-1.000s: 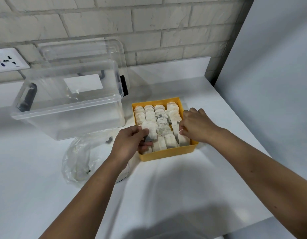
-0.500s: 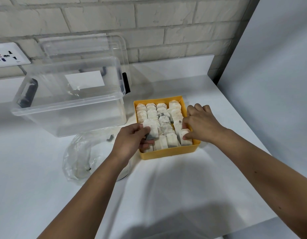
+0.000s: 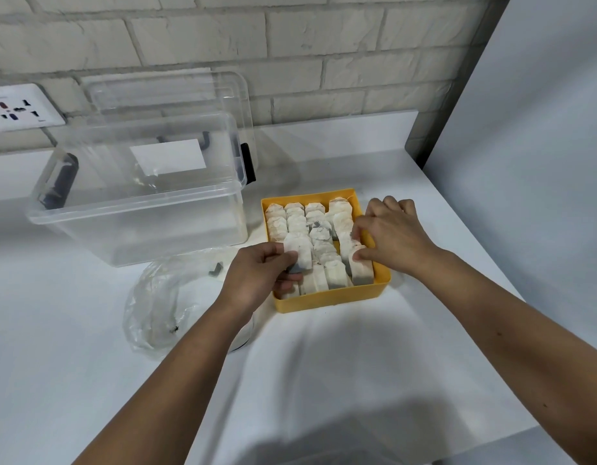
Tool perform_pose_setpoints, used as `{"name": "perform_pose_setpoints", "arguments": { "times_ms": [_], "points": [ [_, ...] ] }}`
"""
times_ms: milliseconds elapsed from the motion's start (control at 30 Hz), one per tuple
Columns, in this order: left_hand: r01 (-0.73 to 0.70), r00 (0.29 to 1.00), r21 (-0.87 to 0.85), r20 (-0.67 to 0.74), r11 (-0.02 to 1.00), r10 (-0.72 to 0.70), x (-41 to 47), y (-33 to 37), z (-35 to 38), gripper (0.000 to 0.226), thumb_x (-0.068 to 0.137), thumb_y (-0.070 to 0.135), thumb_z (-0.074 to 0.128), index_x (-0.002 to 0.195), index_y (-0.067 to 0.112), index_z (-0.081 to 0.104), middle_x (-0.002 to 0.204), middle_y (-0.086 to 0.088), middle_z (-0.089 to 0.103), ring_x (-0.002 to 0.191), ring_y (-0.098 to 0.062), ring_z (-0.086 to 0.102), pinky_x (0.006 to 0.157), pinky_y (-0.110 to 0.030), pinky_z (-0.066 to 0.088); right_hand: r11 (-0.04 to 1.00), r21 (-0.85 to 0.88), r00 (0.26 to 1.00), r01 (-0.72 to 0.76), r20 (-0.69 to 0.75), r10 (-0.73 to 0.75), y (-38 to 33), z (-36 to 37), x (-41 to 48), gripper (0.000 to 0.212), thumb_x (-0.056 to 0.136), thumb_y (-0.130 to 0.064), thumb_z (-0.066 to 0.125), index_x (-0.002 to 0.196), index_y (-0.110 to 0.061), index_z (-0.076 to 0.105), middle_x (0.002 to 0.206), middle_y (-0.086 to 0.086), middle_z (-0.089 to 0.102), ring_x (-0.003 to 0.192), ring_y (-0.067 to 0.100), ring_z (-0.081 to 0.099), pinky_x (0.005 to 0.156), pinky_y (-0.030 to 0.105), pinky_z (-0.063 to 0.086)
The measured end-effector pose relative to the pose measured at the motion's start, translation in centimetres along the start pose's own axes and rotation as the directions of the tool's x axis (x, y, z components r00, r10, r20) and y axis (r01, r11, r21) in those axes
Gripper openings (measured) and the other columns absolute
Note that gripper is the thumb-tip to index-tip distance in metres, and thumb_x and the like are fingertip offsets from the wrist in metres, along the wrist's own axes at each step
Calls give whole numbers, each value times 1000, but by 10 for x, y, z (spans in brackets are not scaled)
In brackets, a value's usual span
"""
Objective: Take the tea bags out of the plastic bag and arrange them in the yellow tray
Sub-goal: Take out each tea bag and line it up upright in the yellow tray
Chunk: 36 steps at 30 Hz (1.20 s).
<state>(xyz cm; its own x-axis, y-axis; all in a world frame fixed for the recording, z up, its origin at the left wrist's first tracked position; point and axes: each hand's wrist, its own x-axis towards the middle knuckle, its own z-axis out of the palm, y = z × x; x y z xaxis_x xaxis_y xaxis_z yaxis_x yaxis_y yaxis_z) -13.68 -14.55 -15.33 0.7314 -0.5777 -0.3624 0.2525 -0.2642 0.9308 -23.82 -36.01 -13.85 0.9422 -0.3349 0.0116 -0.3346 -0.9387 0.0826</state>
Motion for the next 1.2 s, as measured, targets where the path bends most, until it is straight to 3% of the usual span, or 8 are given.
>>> {"name": "perform_pose_setpoints", "arguments": {
  "times_ms": [67, 167, 233, 433, 600, 733, 1000, 1200],
  "points": [
    [5, 1000, 1, 25, 1000, -5, 0, 0, 4, 21, 92, 11, 67, 102, -8, 67, 93, -24, 74, 83, -31, 76, 79, -46, 61, 982, 186, 998, -15, -55, 26, -2, -10, -3, 37, 74, -60, 70, 105, -39, 64, 106, -9, 48, 110, 13, 41, 95, 34, 23],
    [19, 996, 4, 90, 1000, -19, -4, 2, 14, 12, 91, 12, 69, 93, 0, 70, 85, -17, 76, 78, -26, 76, 69, -32, 62, 858, 511, 999, 52, -42, -36, -14, -27, -7, 39, 68, -60, 76, 102, -43, 67, 94, -17, 53, 94, 2, 46, 94, 32, 26],
    [0, 991, 22, 134, 1000, -3, -6, 4, 22, 10, 91, 12, 69, 90, 3, 71, 81, -13, 75, 75, -25, 76, 65, -27, 60, 829, 552, 996, 91, -36, -85, -20, -32, -9, 27, 70, -56, 76, 92, -42, 69, 91, -16, 59, 91, 2, 50, 98, 36, 28],
    [-62, 992, 96, 112, 993, 51, -7, 6, 24, 6, 91, 15, 70, 93, 13, 75, 89, -6, 78, 77, -26, 76, 68, -32, 60, 928, 370, 997, 48, -71, -23, -3, -46, -20, 18, 78, -49, 73, 87, -33, 72, 102, -11, 55, 105, 12, 42, 98, 39, 30],
    [-64, 997, 93, 56, 994, 59, -6, 2, 10, 7, 91, 14, 69, 92, 12, 76, 85, -8, 77, 73, -26, 74, 68, -36, 61, 975, 222, 996, 0, 88, -20, 12, -43, -34, 21, 79, -53, 70, 91, -35, 73, 100, -10, 47, 98, 10, 34, 88, 32, 28],
    [-101, 995, 106, -2, 989, 102, -8, 6, 2, 8, 92, 13, 68, 94, 9, 74, 82, -12, 76, 60, -21, 70, 49, -28, 55, 993, 115, 981, -10, 191, -12, 10, -26, -31, 27, 82, -53, 68, 100, -35, 71, 96, -9, 40, 98, 13, 32, 88, 33, 29],
    [-135, 986, 143, -80, 981, 147, -9, 7, -23, 9, 93, 19, 68, 95, 12, 74, 84, -2, 78, 66, -21, 73, 49, -25, 53, 996, -80, 996, -25, 82, 32, -1, -3, -14, 28, 89, -51, 58, 107, -33, 69, 112, -2, 53, 113, 21, 43, 91, 36, 33],
    [-191, 968, 131, -141, 973, 209, -19, 15, -54, 8, 92, 19, 69, 97, 16, 75, 88, 0, 77, 67, -18, 73, 53, -25, 52, 996, -69, 998, -50, 32, 52, -3, -9, -13, 30, 84, -54, 62, 108, -36, 65, 112, -4, 51, 112, 20, 43, 94, 38, 31]
  ]
}}
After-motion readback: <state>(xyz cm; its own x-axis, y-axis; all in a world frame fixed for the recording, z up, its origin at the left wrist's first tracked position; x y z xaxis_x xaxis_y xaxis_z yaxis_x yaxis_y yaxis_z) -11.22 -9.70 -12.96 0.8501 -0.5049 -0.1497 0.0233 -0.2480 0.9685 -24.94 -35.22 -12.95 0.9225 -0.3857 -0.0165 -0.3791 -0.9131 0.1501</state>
